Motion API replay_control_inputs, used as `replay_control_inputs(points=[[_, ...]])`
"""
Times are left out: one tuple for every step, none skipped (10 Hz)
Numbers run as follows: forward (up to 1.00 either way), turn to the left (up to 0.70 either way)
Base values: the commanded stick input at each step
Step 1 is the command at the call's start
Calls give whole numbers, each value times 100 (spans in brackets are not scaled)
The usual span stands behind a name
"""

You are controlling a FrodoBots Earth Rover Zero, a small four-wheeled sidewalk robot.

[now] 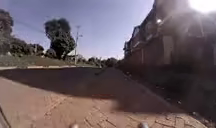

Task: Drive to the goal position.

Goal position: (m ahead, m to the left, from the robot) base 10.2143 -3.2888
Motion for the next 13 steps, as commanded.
replay_control_inputs(points=[[100,0],[100,0],[100,0],[100,0],[100,0],[100,0],[100,0],[100,0],[100,0],[100,0],[100,0],[100,0],[100,0]])
